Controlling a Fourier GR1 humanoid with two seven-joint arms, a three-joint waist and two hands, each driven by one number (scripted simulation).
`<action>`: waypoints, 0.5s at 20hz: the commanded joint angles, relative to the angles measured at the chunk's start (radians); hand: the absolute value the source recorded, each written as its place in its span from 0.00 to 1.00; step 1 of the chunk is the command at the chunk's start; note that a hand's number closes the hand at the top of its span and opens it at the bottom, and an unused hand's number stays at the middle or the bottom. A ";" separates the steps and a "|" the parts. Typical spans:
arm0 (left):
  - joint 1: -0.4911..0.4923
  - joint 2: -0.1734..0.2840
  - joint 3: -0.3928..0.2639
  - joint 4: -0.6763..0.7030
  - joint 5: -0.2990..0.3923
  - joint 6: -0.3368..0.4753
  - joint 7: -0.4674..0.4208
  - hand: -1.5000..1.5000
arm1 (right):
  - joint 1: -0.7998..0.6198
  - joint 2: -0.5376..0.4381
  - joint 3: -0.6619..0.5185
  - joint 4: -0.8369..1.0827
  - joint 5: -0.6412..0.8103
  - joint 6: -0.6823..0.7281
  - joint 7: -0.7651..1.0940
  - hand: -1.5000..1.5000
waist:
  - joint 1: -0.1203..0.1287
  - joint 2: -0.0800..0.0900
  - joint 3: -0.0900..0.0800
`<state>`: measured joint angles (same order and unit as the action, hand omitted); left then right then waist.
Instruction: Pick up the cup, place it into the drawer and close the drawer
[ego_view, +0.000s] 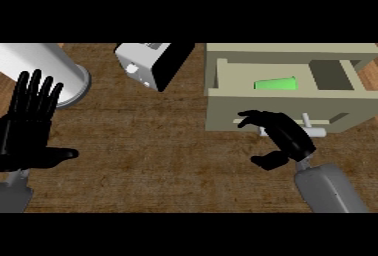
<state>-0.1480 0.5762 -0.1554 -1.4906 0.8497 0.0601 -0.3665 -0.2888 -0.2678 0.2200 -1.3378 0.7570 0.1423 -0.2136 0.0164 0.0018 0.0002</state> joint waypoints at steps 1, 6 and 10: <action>-0.027 -0.015 0.044 0.058 -0.014 -0.060 0.025 0.00 | -0.116 0.049 -0.005 0.222 0.066 -0.054 -0.051 0.00 | -0.007 0.001 0.000; 0.064 -0.021 0.076 -0.022 -0.020 -0.071 0.025 0.00 | -0.275 0.110 -0.072 0.509 0.079 -0.134 -0.099 0.00 | 0.011 0.003 0.001; 0.069 0.002 0.138 0.054 -0.007 -0.207 0.010 0.00 | -0.367 0.080 -0.147 0.682 0.045 -0.134 -0.205 0.00 | 0.008 0.004 0.001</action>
<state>-0.1136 0.5491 -0.0666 -1.4428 0.8223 -0.0617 -0.3631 -0.5589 -0.2030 0.1221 -0.8309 0.8108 0.0330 -0.3607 0.0179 0.0028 -0.0007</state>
